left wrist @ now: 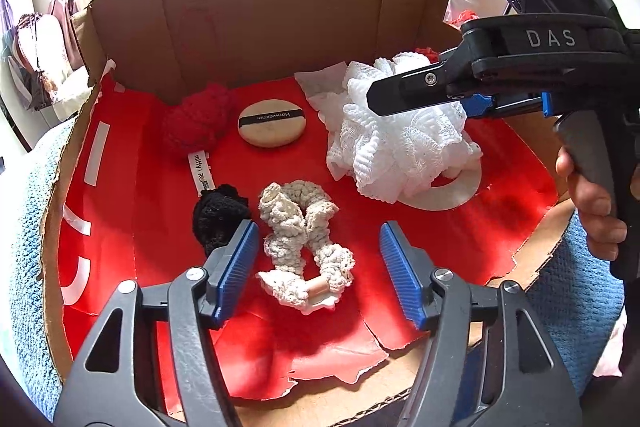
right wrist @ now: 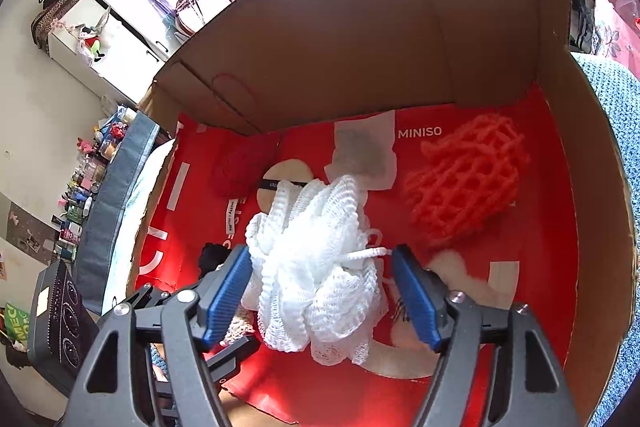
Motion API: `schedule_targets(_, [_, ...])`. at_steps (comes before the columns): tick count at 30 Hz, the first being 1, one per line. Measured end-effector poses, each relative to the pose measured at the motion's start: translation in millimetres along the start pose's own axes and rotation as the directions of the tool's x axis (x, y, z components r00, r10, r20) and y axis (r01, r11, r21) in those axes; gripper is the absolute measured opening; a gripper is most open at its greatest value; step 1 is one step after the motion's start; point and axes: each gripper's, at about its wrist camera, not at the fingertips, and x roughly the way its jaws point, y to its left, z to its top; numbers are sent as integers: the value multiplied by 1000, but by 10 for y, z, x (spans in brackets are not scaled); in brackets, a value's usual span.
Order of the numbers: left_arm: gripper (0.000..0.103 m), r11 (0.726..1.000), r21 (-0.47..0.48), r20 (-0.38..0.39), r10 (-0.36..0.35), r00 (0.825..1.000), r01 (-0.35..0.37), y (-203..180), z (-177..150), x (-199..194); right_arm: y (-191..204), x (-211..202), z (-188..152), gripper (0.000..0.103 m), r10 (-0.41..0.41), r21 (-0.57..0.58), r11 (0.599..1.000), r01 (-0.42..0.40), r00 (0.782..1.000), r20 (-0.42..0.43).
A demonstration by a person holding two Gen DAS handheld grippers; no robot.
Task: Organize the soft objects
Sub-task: 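Open both grippers to release the scrunchie and bath puff in the box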
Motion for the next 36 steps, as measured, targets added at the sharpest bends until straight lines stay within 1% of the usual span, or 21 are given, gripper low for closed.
schedule_targets(6, [67,1000,0,13,2,1000,-2,-34,-23,-73,-15,-10,-19,82,4,8,1000,-4,1000,3])
schedule_targets(12, [68,1000,0,20,4,1000,-4,-51,-37,-159,-12,-21,-24,83,6,6,1000,-6,1000,-3])
schedule_targets(15, [70,1000,-3,22,3,1000,-3,-40,3,-172,0,-23,-25,84,3,-1,1000,-3,1000,-5])
schedule_targets(23, [71,1000,0,24,4,1000,-4,-33,9,-147,35,-17,-34,84,8,-9,1000,-8,1000,-6])
schedule_targets(25, [73,1000,-1,24,5,1000,-5,-47,6,-141,37,-20,-35,86,4,-14,1000,-4,1000,-5])
schedule_targets(27, [76,1000,-4,29,8,1000,-8,-47,7,-150,47,-36,-35,88,-2,-19,1000,2,1000,0])
schedule_targets(31, [76,1000,-14,44,5,999,-4,-29,-2,-183,78,-98,-39,88,-28,-40,999,28,999,20])
schedule_targets(36, [77,1000,-24,69,6,998,-4,-3,2,-296,132,-267,-63,93,-60,-66,996,64,996,68])
